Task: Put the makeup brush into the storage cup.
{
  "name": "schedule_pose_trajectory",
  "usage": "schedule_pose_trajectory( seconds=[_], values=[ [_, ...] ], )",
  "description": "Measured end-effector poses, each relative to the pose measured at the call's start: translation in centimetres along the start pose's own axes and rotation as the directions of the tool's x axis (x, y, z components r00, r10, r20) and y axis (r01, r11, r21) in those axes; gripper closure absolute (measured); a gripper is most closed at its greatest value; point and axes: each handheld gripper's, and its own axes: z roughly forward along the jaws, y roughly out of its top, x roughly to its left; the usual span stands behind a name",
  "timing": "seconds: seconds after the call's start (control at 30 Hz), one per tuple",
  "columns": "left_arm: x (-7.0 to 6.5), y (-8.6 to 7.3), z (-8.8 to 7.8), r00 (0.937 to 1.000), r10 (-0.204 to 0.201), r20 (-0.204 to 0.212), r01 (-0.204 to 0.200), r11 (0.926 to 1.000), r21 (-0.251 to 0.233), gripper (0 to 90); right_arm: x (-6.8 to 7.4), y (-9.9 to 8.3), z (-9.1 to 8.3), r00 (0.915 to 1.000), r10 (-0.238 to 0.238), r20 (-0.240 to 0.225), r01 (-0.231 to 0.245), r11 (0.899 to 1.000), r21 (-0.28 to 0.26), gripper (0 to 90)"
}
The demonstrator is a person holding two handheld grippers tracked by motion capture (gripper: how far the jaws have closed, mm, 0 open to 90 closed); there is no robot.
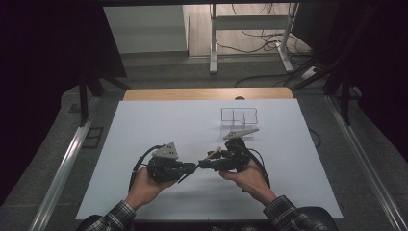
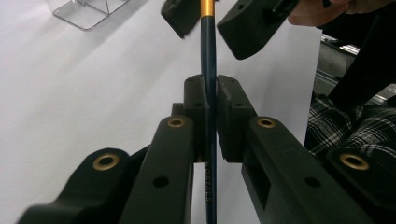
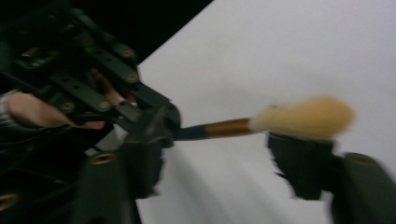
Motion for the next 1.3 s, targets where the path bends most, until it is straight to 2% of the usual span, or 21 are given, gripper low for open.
schedule_pose_trajectory(
  seconds=[0.07, 0.1, 0.2, 0.23, 0.3, 0.33, 0.37, 0.43, 0.47, 0.53, 0.6, 0.63, 0.7, 0.73, 0.77, 0.83, 0.87, 0.9, 0.97, 1.17, 1.3],
  values=[
    [0.0, 0.0, 0.0, 1.0, 0.001, 0.001, -0.001, 1.0, 0.001, 83.4, 0.0, 0.0, 0.0, 0.9999, 0.004, -0.01, -0.004, 1.0, -0.001, 45.8],
    [0.0, 0.0, 0.0, 1.0, 0.002, -0.001, -0.002, 1.0, 0.004, 83.4, 0.0, 0.0, 0.0, 0.9998, 0.004, -0.021, -0.004, 1.0, -0.009, 53.4],
    [0.0, 0.0, 0.0, 0.9999, 0.014, -0.001, -0.014, 0.9998, 0.015, 83.4, -0.1, -0.1, -0.1, 0.9988, 0.018, -0.045, -0.019, 1.0, -0.016, 63.2],
    [-0.1, 0.0, 0.1, 0.9998, 0.018, -0.003, -0.018, 0.9997, 0.018, 83.4, -0.1, -0.1, -0.1, 0.9988, 0.018, -0.045, -0.019, 1.0, -0.016, 63.2],
    [-0.2, 0.0, 0.2, 0.9998, 0.017, -0.01, -0.017, 0.9996, 0.021, 83.4, -0.3, -0.1, -0.1, 0.9967, 0.041, -0.07, -0.042, 0.999, -0.018, 76.4],
    [-0.2, 0.0, 0.2, 0.9995, 0.029, -0.012, -0.028, 0.9992, 0.029, 83.3, -0.4, -0.2, -0.1, 0.9926, 0.063, -0.104, -0.066, 0.998, -0.024, 81.2],
    [-0.4, 0.0, 0.4, 0.9993, 0.033, -0.016, -0.033, 0.9989, 0.033, 83.1, -0.6, -0.2, 0.0, 0.9832, 0.106, -0.148, -0.111, 0.993, -0.027, 83.6],
    [-0.4, 0.0, 0.5, 0.9988, 0.039, -0.03, -0.038, 0.9987, 0.033, 81.1, -0.5, -0.2, -0.1, 0.986, 0.09, -0.141, -0.094, 0.995, -0.021, 83.7],
    [-0.4, 0.0, 0.5, 0.9988, 0.039, -0.03, -0.038, 0.9987, 0.033, 73.9, -0.5, -0.2, -0.1, 0.986, 0.09, -0.141, -0.094, 0.995, -0.021, 83.7],
    [-0.2, 0.0, 0.4, 0.9975, 0.037, -0.06, -0.034, 0.9985, 0.042, 55.6, -0.4, -0.2, -0.3, 0.9904, 0.079, -0.113, -0.082, 0.996, -0.022, 83.6],
    [-0.1, 0.0, 0.3, 0.996, 0.028, -0.085, -0.024, 0.9987, 0.046, 38.0, -0.5, -0.1, -0.3, 0.9909, 0.079, -0.109, -0.082, 0.996, -0.023, 83.6],
    [0.0, 0.1, 0.4, 0.9967, 0.015, -0.079, -0.011, 0.9986, 0.051, 38.0, -0.4, -0.1, -0.4, 0.9921, 0.075, -0.1, -0.078, 0.997, -0.027, 83.6],
    [0.1, 0.0, 0.4, 0.9961, 0.007, -0.088, -0.002, 0.9987, 0.051, 27.3, -0.4, -0.1, -0.5, 0.9948, 0.056, -0.085, -0.059, 0.998, -0.03, 83.6],
    [0.0, -0.1, 0.5, 0.9958, 0.0, -0.091, 0.005, 0.9987, 0.05, 16.7, -0.3, 0.0, -0.6, 0.9966, 0.043, -0.071, -0.045, 0.998, -0.036, 83.6],
    [0.0, -0.1, 0.7, 0.9942, -0.004, -0.107, 0.01, 0.9984, 0.055, 13.7, -0.2, 0.0, -0.7, 0.9973, 0.035, -0.065, -0.037, 0.999, -0.034, 83.6],
    [0.2, -0.2, 0.8, 0.9937, 0.0, -0.112, 0.008, 0.9973, 0.073, 10.0, -0.2, 0.0, -0.7, 0.9979, 0.027, -0.058, -0.029, 0.999, -0.034, 83.6],
    [0.2, -0.2, 0.9, 0.993, -0.01, -0.117, 0.019, 0.9971, 0.073, 4.8, -0.1, 0.0, -0.7, 0.999, 0.013, -0.043, -0.014, 1.0, -0.028, 83.6],
    [0.3, -0.4, 0.9, 0.9935, -0.023, -0.111, 0.032, 0.9958, 0.085, 3.6, -0.1, 0.0, -0.8, 0.9994, 0.008, -0.033, -0.009, 1.0, -0.027, 83.6],
    [0.4, -0.5, 0.9, 0.9933, -0.01, -0.115, 0.022, 0.9944, 0.104, 0.7, -0.1, 0.0, -0.8, 0.9999, -0.01, -0.013, 0.009, 1.0, -0.022, 83.6],
    [0.6, -0.8, 0.7, 0.9929, -0.02, -0.118, 0.033, 0.9935, 0.109, 0.0, -0.1, 0.1, -1.1, 0.9996, -0.025, 0.016, 0.026, 0.999, -0.027, 83.5],
    [0.7, -1.4, 0.6, 0.9878, 0.004, -0.155, 0.016, 0.9915, 0.129, 0.0, -0.1, 0.1, -1.3, 0.9986, -0.04, 0.033, 0.041, 0.999, -0.031, 83.5]
  ],
)
